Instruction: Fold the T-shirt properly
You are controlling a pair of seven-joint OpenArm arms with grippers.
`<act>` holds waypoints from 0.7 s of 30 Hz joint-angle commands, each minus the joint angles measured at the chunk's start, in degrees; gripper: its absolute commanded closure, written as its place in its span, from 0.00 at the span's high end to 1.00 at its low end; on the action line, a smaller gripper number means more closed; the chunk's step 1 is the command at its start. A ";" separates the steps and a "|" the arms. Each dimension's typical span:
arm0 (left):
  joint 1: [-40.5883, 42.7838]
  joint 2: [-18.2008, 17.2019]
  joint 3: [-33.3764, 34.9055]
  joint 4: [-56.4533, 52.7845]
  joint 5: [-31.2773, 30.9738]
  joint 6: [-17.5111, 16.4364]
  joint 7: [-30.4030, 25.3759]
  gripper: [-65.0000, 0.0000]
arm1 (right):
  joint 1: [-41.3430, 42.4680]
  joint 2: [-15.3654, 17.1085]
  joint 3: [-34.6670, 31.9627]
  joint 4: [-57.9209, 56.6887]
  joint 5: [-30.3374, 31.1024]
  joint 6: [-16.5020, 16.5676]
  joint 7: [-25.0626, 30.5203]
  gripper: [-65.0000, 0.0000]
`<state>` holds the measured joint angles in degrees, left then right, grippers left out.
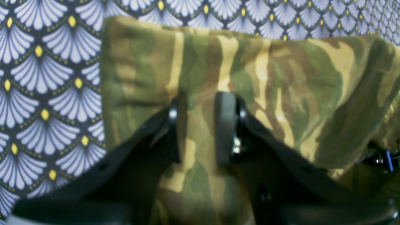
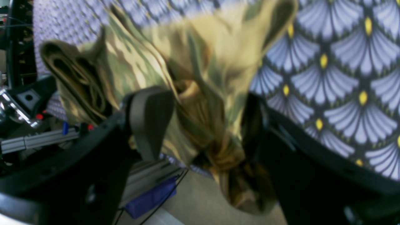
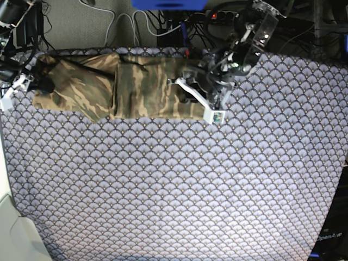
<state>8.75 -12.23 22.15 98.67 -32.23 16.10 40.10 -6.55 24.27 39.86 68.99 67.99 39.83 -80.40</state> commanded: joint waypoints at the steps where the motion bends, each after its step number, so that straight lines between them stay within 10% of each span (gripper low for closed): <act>1: -0.53 0.23 -0.31 0.71 -0.08 -0.41 -0.93 0.23 | 0.26 1.27 -0.25 0.85 1.95 0.17 0.40 0.60; 16: -0.71 0.23 -0.31 0.71 -0.08 -0.41 -0.93 0.23 | -0.18 1.18 -5.00 0.94 1.68 0.17 0.40 0.58; 21: -0.53 0.14 -0.31 1.24 -0.08 -0.41 -0.93 0.23 | -2.11 1.18 -6.32 0.94 1.68 0.17 1.59 0.30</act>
<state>8.69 -12.21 22.06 98.67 -32.23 16.10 40.07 -9.26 24.34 33.41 69.10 68.10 39.81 -78.70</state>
